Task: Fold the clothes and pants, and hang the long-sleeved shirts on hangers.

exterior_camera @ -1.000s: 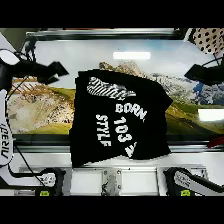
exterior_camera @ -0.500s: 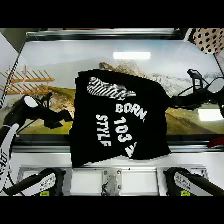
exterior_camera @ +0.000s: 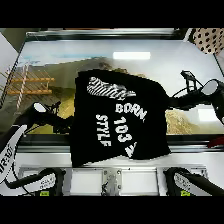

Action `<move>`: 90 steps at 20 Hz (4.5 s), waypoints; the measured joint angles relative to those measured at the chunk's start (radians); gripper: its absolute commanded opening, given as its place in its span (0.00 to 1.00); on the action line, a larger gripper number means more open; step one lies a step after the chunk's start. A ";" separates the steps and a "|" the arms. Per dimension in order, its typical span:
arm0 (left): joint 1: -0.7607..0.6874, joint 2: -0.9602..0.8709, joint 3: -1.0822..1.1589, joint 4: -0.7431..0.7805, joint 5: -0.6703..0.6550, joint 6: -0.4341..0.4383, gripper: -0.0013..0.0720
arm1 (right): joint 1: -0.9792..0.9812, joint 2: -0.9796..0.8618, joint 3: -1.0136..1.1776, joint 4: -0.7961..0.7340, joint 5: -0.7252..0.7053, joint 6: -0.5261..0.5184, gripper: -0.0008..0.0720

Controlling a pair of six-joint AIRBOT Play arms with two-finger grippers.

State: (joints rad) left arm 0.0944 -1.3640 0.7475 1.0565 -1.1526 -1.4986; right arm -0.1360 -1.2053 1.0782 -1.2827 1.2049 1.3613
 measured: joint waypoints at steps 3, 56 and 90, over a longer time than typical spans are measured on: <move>-0.043 -0.033 0.108 -0.006 0.024 0.016 0.04 | 0.000 0.001 -0.001 0.002 -0.001 0.000 0.83; -0.870 -0.495 0.884 0.467 -0.103 -0.410 0.04 | 0.064 0.079 -0.004 0.003 -0.076 -0.055 0.82; -0.843 -0.144 0.535 0.432 0.058 -0.405 0.04 | 0.509 -0.227 -0.010 -0.531 -0.444 0.396 0.04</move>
State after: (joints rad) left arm -0.7483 -1.5082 1.2823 1.4887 -1.0950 -1.9038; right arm 0.3729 -1.4322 1.0683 -1.8141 0.7612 1.7573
